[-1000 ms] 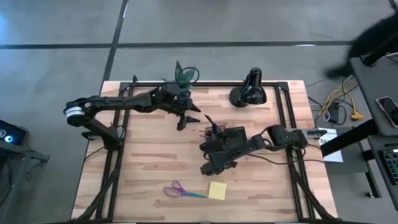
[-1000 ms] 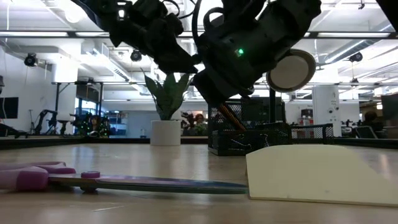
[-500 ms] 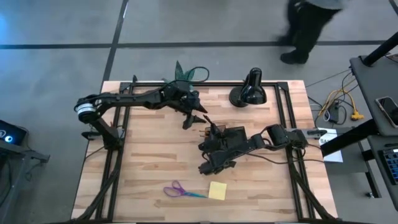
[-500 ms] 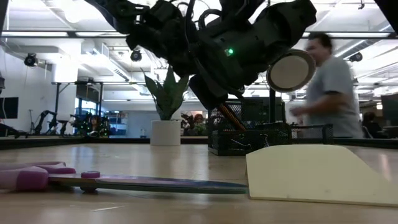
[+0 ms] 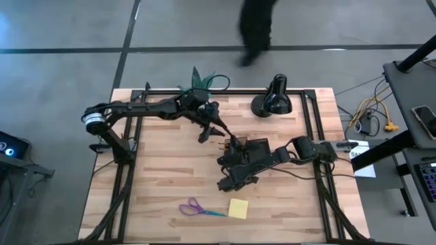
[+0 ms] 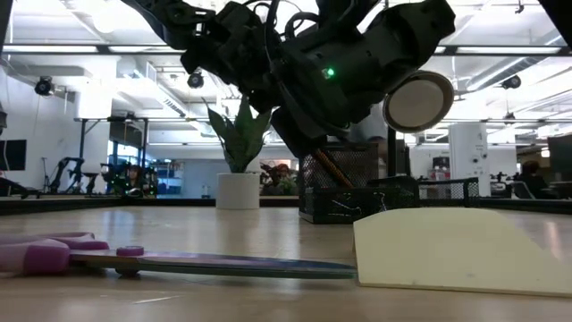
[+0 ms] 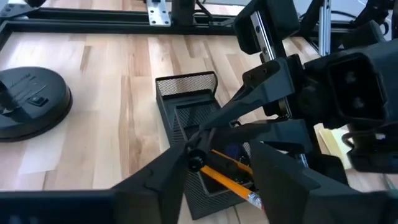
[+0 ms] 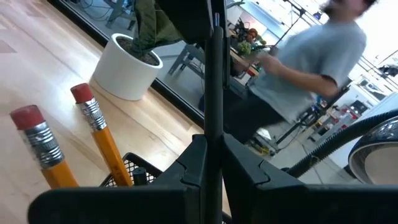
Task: Pick and place office supplies into organizer
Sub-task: Put the black ballpen into the black desk organizer
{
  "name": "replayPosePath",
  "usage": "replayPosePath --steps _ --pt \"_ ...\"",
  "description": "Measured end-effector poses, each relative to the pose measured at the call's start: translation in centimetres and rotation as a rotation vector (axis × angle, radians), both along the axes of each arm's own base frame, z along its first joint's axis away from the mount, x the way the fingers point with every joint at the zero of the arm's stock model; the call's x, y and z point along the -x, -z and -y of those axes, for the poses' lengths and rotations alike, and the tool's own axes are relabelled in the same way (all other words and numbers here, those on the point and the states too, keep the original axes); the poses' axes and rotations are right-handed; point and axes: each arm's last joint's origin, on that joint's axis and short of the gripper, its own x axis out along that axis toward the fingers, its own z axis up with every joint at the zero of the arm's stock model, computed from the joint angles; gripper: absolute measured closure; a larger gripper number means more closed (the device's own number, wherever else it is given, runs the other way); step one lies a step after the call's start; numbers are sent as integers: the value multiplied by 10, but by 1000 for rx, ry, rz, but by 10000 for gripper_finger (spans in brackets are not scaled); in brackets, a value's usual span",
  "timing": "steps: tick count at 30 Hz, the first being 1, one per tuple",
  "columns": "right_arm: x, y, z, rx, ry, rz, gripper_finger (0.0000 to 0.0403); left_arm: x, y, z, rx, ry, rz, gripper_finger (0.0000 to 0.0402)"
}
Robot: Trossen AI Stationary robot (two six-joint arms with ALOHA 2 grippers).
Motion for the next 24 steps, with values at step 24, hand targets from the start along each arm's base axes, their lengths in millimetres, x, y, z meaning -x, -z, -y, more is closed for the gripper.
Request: replayPosePath --steps 24 --pt "-2 2 -1 -30 10 11 374 -10 8 -1 24 1 -12 359"
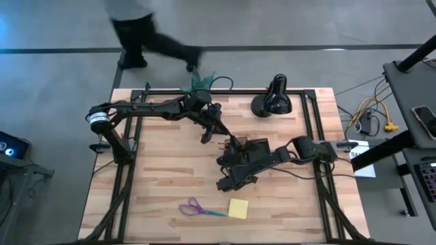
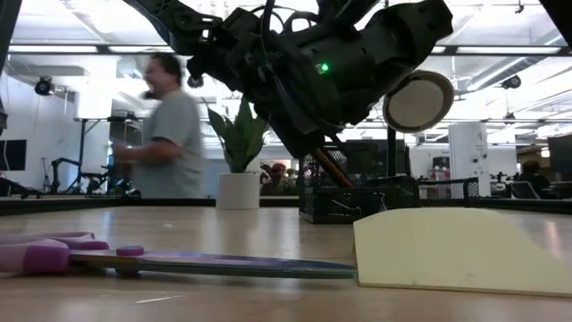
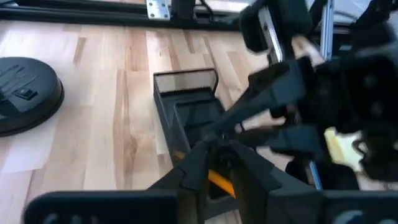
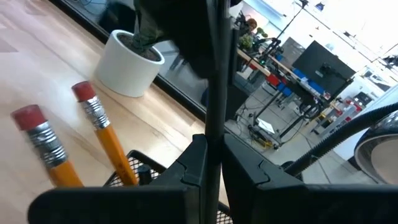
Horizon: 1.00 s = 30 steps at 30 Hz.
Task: Pick and place office supplies into organizer
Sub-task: Put the black ballpen into the black desk organizer
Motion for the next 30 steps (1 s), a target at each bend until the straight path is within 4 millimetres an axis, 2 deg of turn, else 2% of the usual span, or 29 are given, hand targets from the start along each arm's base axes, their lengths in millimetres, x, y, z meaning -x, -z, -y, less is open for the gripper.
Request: replayPosePath --steps 8,12,15,24,30 --pt "1 3 0 -7 4 -10 374 0 -1 1 13 -3 4 281" --pt "2 4 0 -6 4 -13 374 0 -1 1 13 -2 1 268" --pt "2 5 0 -7 4 -12 374 0 -1 1 9 -1 1 284" --pt "1 5 0 -10 3 2 374 0 1 0 -22 8 3 379" --pt "1 5 0 -14 5 1 374 0 1 0 -55 -10 1 385"
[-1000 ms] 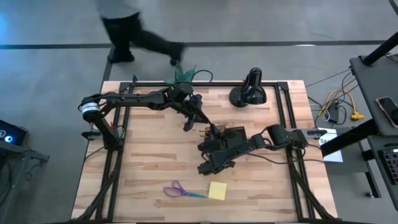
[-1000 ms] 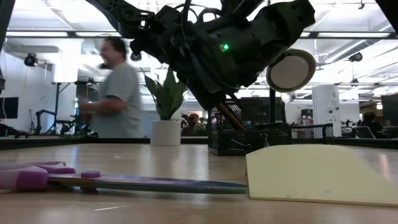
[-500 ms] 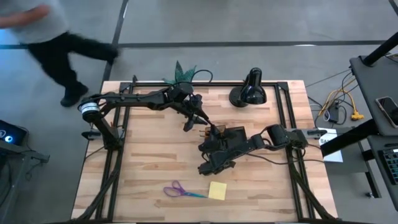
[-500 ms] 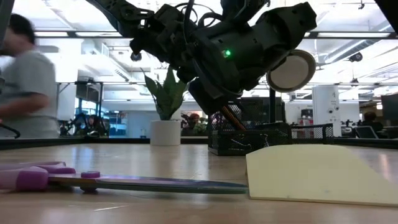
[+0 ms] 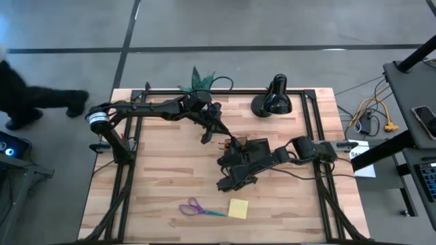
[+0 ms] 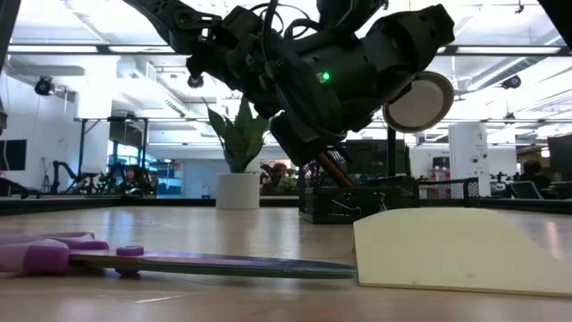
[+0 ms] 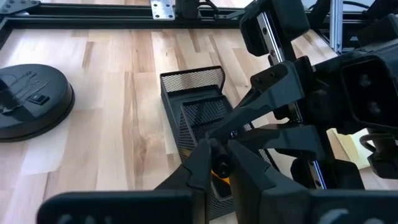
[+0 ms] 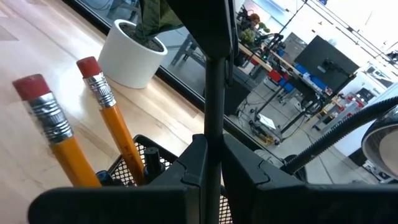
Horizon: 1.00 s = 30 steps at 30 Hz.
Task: Pick and place office supplies into organizer
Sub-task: Put the black ballpen into the black desk organizer
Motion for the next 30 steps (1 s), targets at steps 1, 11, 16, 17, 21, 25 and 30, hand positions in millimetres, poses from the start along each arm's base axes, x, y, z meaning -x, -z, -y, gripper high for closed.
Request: replayPosePath --steps 1,11,16,17,21,25,30 --pt "0 0 -1 0 -2 -3 372 0 0 0 -1 -1 0 385" --pt "-3 -7 -8 -97 20 -67 320 -1 -1 -1 -12 -16 -2 385" --pt "-5 -32 -18 -165 45 33 297 -1 -1 -1 -12 -19 -3 385" --pt "-4 -40 -22 -171 40 49 292 -1 -1 -1 -12 -20 -4 385" --pt "0 -69 -43 -211 -4 94 276 -1 -1 -1 -13 -21 -1 385" --pt "15 -106 -72 -340 -62 137 274 2 -6 -1 -33 -35 1 385" --pt "52 -126 -118 -606 -66 207 278 6 -11 4 -110 -25 -4 385"
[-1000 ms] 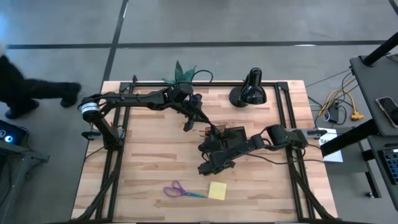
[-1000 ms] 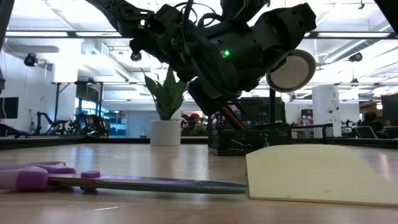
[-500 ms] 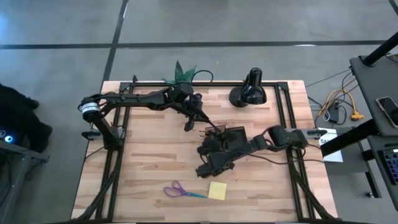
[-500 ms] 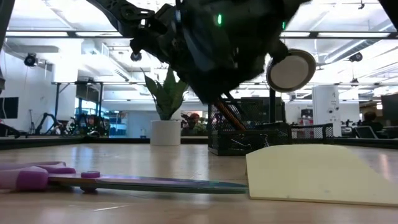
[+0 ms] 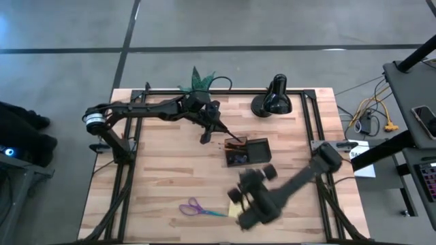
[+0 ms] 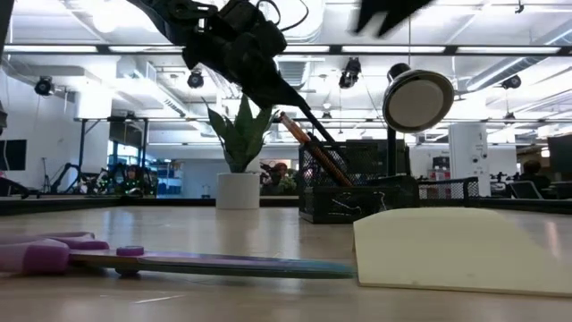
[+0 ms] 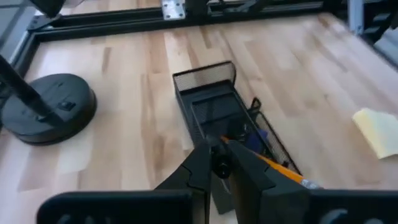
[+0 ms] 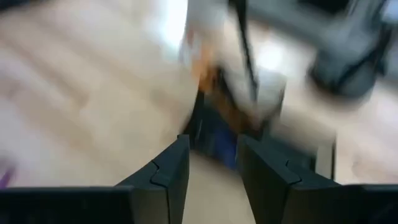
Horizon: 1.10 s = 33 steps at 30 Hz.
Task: Pick and place office supplies into organizer
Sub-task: Put the black ballpen into the black desk organizer
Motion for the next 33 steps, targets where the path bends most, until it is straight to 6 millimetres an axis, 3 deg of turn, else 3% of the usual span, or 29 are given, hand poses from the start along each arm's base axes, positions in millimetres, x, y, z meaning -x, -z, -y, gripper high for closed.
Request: replayPosePath --steps 5,10,20,33 --pt "36 8 -44 -234 81 20 284 4 -8 9 -94 9 4 385" --pt "58 19 -63 -344 155 -34 290 5 -16 22 -145 25 20 385" --pt "56 31 -54 -300 192 -41 299 -6 -2 54 -212 37 -55 378" --pt "43 30 -41 -245 172 -10 302 -14 8 56 -290 2 -85 381"
